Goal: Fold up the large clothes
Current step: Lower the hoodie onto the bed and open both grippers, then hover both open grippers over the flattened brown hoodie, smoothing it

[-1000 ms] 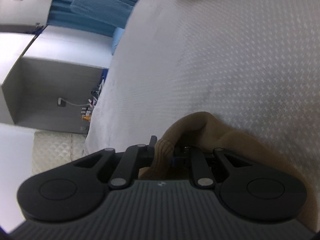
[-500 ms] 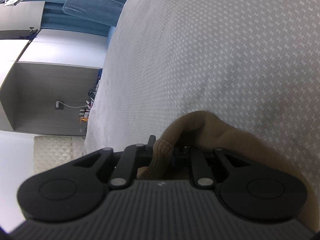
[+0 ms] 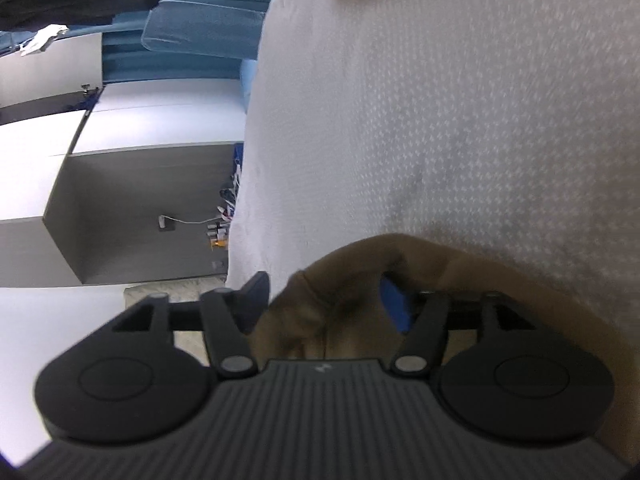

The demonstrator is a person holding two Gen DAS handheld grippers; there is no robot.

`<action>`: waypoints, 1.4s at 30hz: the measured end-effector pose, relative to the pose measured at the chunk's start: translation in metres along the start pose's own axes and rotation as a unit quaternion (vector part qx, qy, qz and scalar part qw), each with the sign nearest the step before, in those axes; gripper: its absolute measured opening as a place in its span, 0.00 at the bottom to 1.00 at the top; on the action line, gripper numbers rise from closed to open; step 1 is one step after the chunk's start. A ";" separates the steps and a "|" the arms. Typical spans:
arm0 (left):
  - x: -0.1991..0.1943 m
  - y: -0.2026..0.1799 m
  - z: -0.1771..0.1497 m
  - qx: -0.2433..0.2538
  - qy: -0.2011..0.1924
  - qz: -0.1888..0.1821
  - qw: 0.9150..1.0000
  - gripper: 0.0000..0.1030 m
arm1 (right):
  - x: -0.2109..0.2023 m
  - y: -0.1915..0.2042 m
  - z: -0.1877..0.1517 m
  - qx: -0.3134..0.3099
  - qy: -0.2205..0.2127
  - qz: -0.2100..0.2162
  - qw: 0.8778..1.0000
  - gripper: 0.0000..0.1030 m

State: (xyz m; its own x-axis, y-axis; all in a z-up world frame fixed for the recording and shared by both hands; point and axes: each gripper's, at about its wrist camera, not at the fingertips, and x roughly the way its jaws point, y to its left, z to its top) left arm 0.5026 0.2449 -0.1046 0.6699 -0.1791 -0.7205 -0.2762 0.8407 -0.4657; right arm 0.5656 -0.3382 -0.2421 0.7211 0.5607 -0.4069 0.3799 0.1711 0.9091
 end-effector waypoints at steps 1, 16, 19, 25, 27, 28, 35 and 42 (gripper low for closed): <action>-0.008 -0.001 -0.003 0.006 -0.003 0.005 1.000 0.69 | -0.005 0.002 0.000 -0.004 0.001 -0.004 1.000 0.62; -0.072 -0.058 -0.115 0.108 -0.108 0.025 0.988 0.69 | -0.071 0.054 -0.056 -0.255 -0.083 -0.077 0.960 0.71; -0.073 -0.071 -0.136 0.127 -0.125 0.022 0.984 0.69 | -0.076 0.071 -0.088 -0.338 -0.074 -0.074 0.935 0.72; -0.066 -0.087 -0.162 0.187 -0.147 0.027 0.971 0.69 | -0.082 0.092 -0.164 -0.476 -0.043 -0.048 0.877 0.71; -0.060 -0.082 -0.165 0.183 -0.146 0.016 0.972 0.69 | -0.079 0.091 -0.183 -0.504 -0.028 -0.042 0.862 0.70; -0.055 -0.080 -0.166 0.183 -0.144 0.012 0.973 0.69 | -0.074 0.092 -0.192 -0.515 -0.020 -0.042 0.856 0.70; -0.039 -0.077 -0.168 0.210 -0.145 0.013 0.967 0.70 | -0.045 0.097 -0.231 -0.588 0.009 -0.053 0.807 0.53; -0.018 -0.071 -0.161 0.203 -0.116 0.011 0.972 0.72 | -0.015 0.087 -0.255 -0.645 0.026 -0.093 0.759 0.51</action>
State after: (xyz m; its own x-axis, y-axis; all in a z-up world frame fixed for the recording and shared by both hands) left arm 0.3991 0.1064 -0.1408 0.8175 -0.0777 -0.5707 -0.0294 0.9839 -0.1760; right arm 0.4403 -0.1254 -0.1345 0.6874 0.4563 -0.5650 -0.4349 0.8817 0.1830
